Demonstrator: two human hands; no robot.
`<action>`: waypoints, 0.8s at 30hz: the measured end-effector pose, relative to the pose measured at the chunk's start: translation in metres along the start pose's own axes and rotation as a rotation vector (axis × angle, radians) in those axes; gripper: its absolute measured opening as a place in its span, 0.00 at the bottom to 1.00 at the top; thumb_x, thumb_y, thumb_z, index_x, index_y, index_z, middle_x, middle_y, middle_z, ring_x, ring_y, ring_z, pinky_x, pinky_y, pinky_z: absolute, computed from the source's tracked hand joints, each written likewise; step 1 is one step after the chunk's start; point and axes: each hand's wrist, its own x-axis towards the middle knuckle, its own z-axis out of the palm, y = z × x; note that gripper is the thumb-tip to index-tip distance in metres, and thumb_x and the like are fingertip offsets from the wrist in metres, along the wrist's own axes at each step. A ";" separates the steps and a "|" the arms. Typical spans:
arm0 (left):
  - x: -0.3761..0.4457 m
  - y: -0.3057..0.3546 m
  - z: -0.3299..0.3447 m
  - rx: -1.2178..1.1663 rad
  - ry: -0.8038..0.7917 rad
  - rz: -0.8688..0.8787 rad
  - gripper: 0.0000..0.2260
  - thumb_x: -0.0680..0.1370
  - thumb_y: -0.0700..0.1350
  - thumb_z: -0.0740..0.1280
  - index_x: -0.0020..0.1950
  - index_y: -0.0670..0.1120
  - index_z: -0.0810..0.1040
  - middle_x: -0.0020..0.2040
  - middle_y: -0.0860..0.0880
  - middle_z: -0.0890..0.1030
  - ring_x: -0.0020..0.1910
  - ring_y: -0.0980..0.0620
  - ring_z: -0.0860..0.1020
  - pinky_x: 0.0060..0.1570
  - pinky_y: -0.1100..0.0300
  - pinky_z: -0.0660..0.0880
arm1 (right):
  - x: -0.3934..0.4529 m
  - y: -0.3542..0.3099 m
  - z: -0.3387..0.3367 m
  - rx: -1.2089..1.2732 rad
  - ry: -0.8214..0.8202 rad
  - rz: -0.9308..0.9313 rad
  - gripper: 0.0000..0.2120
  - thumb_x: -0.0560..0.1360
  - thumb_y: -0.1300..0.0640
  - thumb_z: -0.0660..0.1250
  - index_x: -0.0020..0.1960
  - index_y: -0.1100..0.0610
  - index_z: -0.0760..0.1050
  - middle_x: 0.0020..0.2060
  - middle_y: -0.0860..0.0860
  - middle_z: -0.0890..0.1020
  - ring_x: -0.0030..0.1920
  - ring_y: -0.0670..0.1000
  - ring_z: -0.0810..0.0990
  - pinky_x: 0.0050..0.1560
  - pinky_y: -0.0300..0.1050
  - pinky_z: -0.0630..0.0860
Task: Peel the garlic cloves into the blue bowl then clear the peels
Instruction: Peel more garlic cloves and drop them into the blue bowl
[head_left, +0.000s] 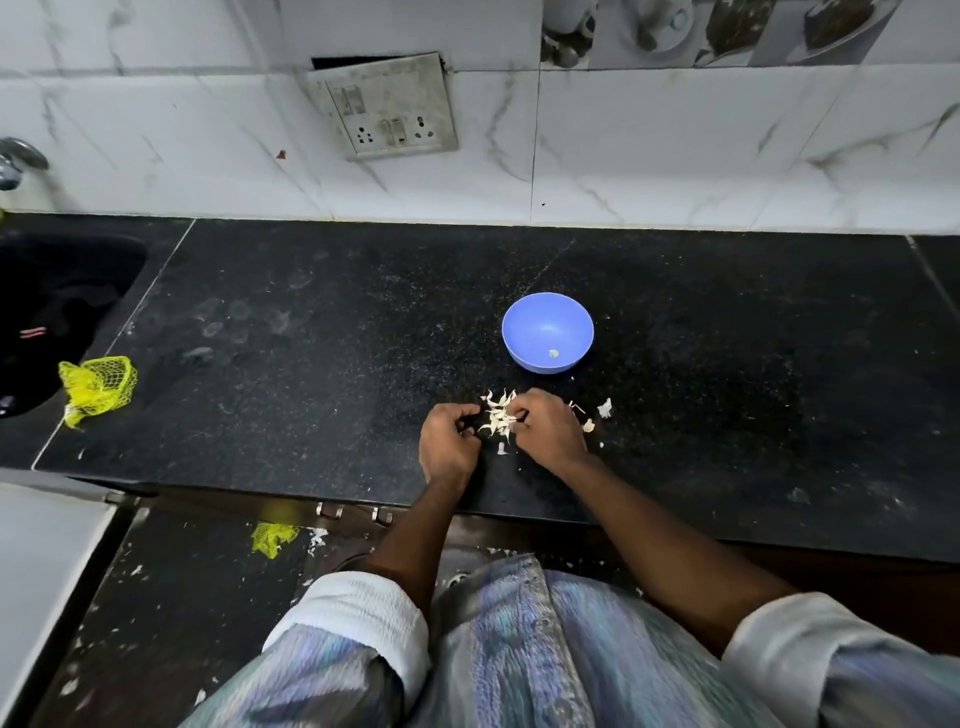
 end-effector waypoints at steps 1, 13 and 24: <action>0.000 -0.003 0.001 0.023 -0.011 0.004 0.18 0.73 0.31 0.71 0.55 0.51 0.87 0.55 0.52 0.84 0.52 0.53 0.83 0.57 0.56 0.80 | 0.000 -0.002 0.002 0.007 -0.007 0.002 0.10 0.71 0.63 0.74 0.48 0.50 0.83 0.45 0.47 0.81 0.46 0.52 0.83 0.48 0.50 0.80; -0.002 -0.014 -0.010 0.098 -0.084 0.016 0.18 0.74 0.31 0.71 0.60 0.47 0.86 0.58 0.49 0.81 0.52 0.51 0.82 0.59 0.58 0.79 | 0.009 -0.024 0.027 -0.203 -0.069 -0.009 0.15 0.77 0.67 0.65 0.60 0.53 0.80 0.58 0.56 0.76 0.57 0.61 0.79 0.52 0.51 0.75; 0.007 -0.011 -0.007 0.322 -0.175 0.157 0.18 0.74 0.32 0.69 0.60 0.46 0.82 0.54 0.46 0.80 0.53 0.44 0.79 0.57 0.50 0.77 | 0.007 -0.023 0.028 -0.167 -0.043 -0.029 0.07 0.77 0.66 0.67 0.52 0.55 0.75 0.54 0.54 0.76 0.52 0.61 0.80 0.47 0.54 0.74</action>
